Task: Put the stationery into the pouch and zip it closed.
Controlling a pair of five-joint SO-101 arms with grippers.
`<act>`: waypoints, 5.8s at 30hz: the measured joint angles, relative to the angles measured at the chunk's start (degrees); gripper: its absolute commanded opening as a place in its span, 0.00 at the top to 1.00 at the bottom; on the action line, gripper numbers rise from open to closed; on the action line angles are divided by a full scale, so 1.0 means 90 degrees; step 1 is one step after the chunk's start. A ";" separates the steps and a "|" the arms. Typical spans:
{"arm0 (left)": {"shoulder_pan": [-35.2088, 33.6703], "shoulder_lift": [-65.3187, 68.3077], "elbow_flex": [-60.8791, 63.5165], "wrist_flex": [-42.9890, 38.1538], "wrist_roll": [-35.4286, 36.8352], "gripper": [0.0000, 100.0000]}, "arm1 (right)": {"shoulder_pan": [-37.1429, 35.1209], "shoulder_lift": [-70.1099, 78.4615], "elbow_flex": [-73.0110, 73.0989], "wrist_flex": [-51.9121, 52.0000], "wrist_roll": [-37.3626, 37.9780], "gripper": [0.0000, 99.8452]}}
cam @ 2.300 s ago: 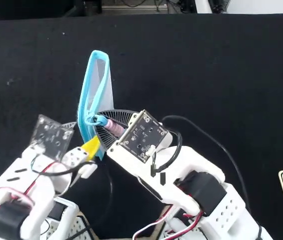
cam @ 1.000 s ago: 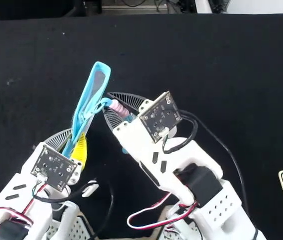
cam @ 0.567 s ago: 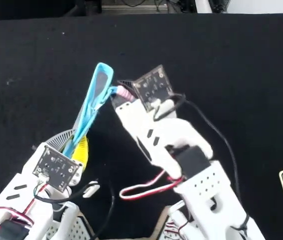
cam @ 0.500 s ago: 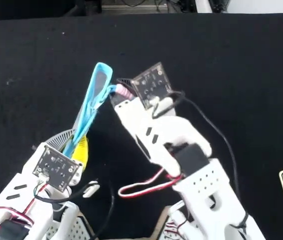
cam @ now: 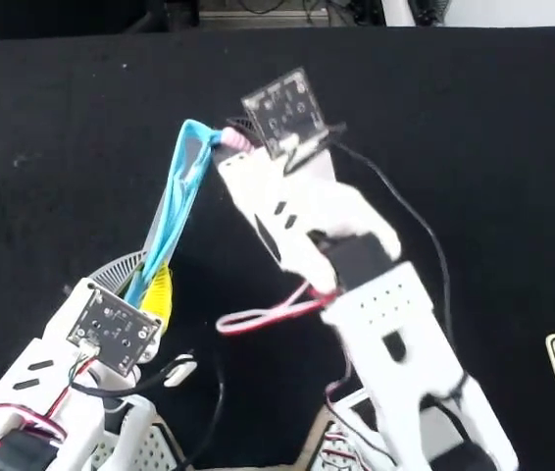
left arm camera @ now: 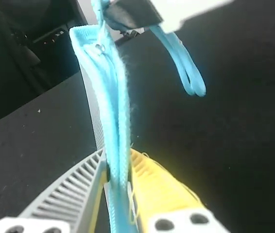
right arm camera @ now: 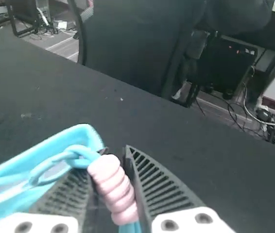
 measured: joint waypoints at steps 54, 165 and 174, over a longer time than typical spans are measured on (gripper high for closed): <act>0.0000 -0.0010 0.0010 0.0127 -0.0029 0.97 | -0.0762 -0.2276 0.0684 0.2823 0.0967 0.80; -0.0010 -0.0010 0.0010 0.0127 -0.0020 0.97 | -0.0694 -0.2901 0.3380 -0.1797 0.1006 0.91; -0.0010 -0.0010 0.0010 0.0127 -0.0020 0.97 | -0.0674 -0.2901 0.3458 -0.1768 0.1006 0.91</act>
